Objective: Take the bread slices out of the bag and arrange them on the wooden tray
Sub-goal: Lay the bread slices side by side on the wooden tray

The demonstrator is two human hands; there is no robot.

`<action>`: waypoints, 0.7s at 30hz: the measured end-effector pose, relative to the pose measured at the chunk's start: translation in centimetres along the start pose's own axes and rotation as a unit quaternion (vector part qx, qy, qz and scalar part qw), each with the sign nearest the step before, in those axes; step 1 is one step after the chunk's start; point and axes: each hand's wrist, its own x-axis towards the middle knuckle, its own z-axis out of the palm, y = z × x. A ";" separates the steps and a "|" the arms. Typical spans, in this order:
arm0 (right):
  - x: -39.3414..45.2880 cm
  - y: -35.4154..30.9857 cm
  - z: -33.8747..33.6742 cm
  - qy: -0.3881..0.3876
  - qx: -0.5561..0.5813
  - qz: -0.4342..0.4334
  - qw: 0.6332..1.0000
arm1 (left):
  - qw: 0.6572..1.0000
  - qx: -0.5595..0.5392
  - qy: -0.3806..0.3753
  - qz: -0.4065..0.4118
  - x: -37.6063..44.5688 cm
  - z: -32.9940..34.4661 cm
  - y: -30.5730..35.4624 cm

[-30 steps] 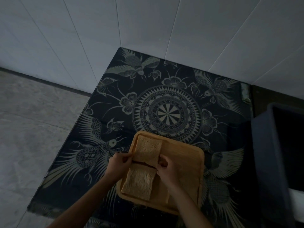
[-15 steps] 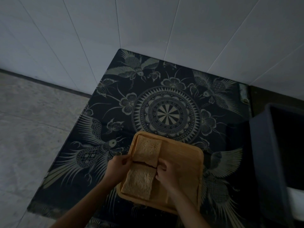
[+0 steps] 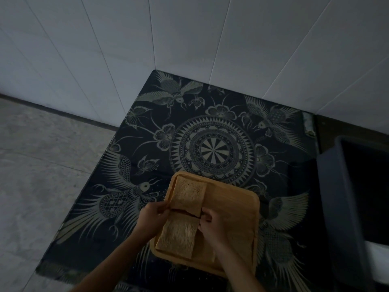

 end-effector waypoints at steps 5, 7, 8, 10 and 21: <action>-0.3 -0.3 0.1 0.001 0.013 0.005 1.000 | 1.000 0.001 -0.004 -0.005 0.0 0.0 -0.3; -0.5 -0.5 0.1 0.006 0.003 0.004 1.000 | 1.000 -0.001 -0.004 -0.008 0.1 0.0 -0.4; -0.5 -0.6 0.1 0.008 0.000 0.005 1.000 | 1.000 -0.003 -0.006 -0.007 0.1 0.0 -0.4; -0.6 -0.7 0.1 0.011 -0.003 0.007 1.000 | 1.000 -0.007 -0.009 -0.004 0.1 0.0 -0.4; -1.2 -0.9 -0.8 -0.006 0.030 -0.004 1.000 | 1.000 0.010 -0.001 -0.001 -0.1 -0.1 -0.3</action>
